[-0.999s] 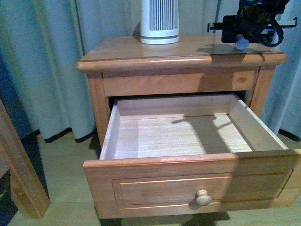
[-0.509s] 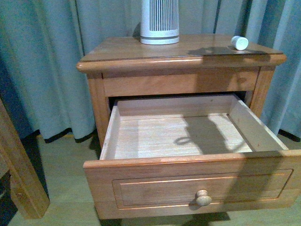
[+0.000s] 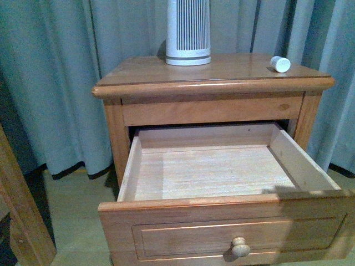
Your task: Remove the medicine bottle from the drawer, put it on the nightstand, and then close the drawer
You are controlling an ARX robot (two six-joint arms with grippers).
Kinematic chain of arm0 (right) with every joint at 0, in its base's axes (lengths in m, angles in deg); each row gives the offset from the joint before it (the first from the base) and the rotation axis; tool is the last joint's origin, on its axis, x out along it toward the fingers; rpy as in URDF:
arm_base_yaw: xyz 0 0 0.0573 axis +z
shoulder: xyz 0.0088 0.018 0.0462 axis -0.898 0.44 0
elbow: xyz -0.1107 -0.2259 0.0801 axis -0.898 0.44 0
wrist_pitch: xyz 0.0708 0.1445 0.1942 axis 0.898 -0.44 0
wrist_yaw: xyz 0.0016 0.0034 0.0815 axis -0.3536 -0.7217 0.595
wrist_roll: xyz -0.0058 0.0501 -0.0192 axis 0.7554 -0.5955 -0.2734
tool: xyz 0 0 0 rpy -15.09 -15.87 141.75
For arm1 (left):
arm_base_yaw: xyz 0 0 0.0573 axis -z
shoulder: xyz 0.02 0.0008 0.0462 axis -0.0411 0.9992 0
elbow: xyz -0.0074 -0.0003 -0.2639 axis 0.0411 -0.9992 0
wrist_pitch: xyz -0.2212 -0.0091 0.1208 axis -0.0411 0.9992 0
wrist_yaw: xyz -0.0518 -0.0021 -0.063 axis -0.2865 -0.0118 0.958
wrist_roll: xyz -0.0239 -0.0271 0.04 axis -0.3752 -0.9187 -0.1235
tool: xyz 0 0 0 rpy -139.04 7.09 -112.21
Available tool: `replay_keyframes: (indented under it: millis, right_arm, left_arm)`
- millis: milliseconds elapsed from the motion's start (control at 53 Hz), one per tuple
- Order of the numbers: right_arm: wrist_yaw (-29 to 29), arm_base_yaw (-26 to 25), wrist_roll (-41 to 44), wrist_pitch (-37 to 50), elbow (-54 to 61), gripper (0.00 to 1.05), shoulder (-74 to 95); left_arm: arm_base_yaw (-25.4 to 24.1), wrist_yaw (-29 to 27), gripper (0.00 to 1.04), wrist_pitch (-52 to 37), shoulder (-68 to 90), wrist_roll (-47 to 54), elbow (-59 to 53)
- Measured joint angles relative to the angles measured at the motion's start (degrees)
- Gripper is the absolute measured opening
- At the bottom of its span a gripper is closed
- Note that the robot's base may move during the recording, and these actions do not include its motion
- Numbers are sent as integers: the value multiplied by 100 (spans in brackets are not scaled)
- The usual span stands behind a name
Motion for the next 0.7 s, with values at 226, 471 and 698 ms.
replay_keyframes:
  millis: [226, 471, 698]
  right_arm:
    - [-125, 562, -612, 1469, 1327, 98, 1043]
    - [-326, 940, -756, 3523, 863, 98, 3495]
    - [-282, 890, -592, 4024, 68, 98, 4627]
  left_arm:
    - [0, 0, 98, 0, 0, 0, 0]
    - [0, 0, 98, 0, 0, 0, 0]
    - [0, 0, 98, 0, 0, 0, 0]
